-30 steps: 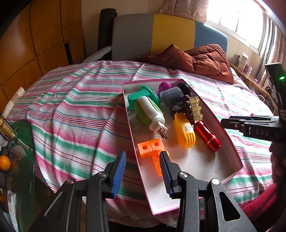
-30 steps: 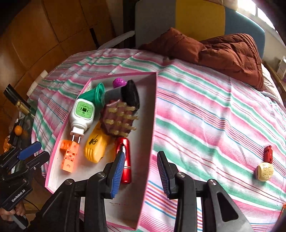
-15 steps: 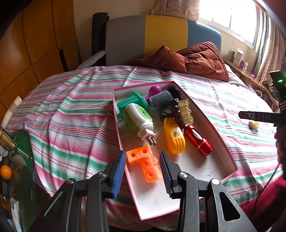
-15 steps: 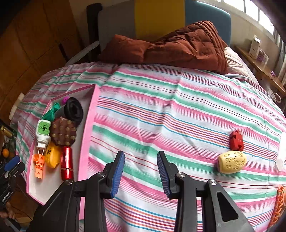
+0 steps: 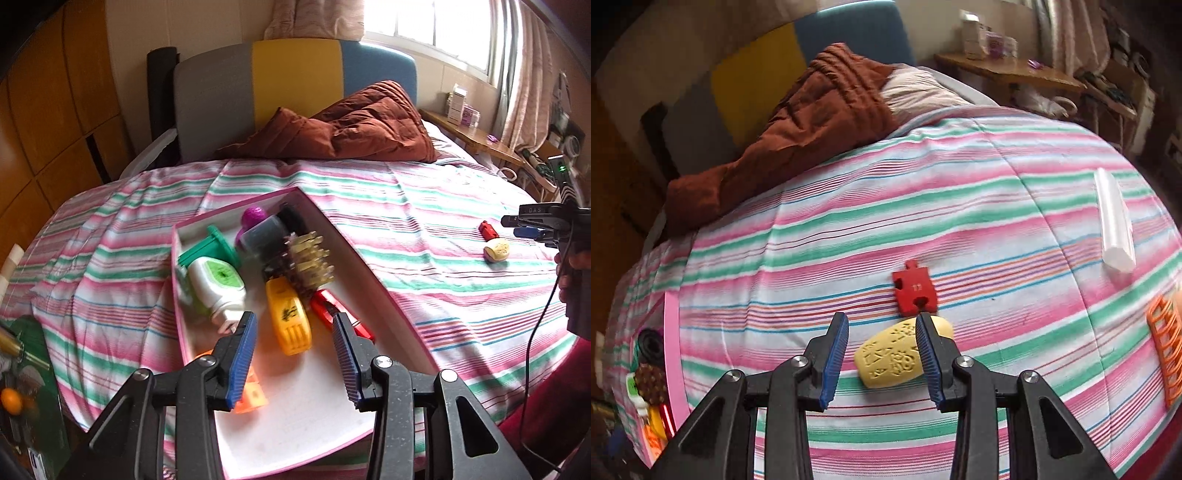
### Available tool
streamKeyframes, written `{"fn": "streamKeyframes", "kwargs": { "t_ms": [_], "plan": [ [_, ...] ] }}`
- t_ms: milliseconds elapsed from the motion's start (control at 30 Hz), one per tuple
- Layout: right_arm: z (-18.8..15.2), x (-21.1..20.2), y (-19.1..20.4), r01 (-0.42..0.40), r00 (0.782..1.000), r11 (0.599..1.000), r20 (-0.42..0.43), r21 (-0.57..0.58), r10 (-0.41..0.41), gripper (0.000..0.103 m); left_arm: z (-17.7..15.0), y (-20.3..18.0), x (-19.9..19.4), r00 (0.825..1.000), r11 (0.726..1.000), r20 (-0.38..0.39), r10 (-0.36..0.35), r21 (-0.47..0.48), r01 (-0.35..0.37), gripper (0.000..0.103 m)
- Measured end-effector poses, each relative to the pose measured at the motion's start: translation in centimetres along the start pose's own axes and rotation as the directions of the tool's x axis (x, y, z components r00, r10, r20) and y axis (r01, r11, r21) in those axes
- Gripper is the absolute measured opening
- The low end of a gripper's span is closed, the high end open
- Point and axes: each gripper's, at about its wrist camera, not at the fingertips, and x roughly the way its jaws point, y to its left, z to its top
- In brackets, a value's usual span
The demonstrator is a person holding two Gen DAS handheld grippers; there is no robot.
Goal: Organize rigid objects
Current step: 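Move both grippers back over the bed toward the yellow egg and puzzle piece, then grasp the yellow textured egg with left while right reaches toward the red puzzle piece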
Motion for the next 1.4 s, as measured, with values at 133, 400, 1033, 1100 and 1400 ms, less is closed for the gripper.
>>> {"fn": "streamKeyframes", "kwargs": {
  "t_ms": [133, 400, 1033, 1100, 1400],
  "plan": [
    [0.5, -0.9, -2.8, 0.010, 0.999, 0.990, 0.040, 0.138, -0.016, 0.038, 1.2, -2.2, 0.4, 0.999, 0.998, 0.010, -0.039, 0.040, 0.039, 0.045],
    [0.8, -1.5, -5.2, -0.014, 0.998, 0.965, 0.062, 0.261, -0.002, 0.039, 3.7, -7.3, 2.2, 0.994, 0.986, -0.010, -0.108, 0.126, 0.109, 0.045],
    [0.5, -1.5, -7.6, -0.100, 0.994, 0.915, 0.070, 0.391, 0.079, 0.042, 7.5, -23.4, 10.5, 0.920, 0.853, -0.169, -0.355, 0.344, 0.392, 0.074],
    [0.5, -1.7, -7.8, -0.107, 0.994, 0.908, 0.079, 0.404, 0.082, 0.042, 7.8, -24.6, 11.5, 0.910, 0.838, -0.188, -0.369, 0.356, 0.414, 0.074],
    [0.6, -1.5, -8.0, -0.136, 0.991, 0.896, 0.073, 0.422, 0.116, 0.043, 8.9, -28.9, 15.1, 0.882, 0.782, -0.246, -0.403, 0.409, 0.471, 0.074]
  ]
}}
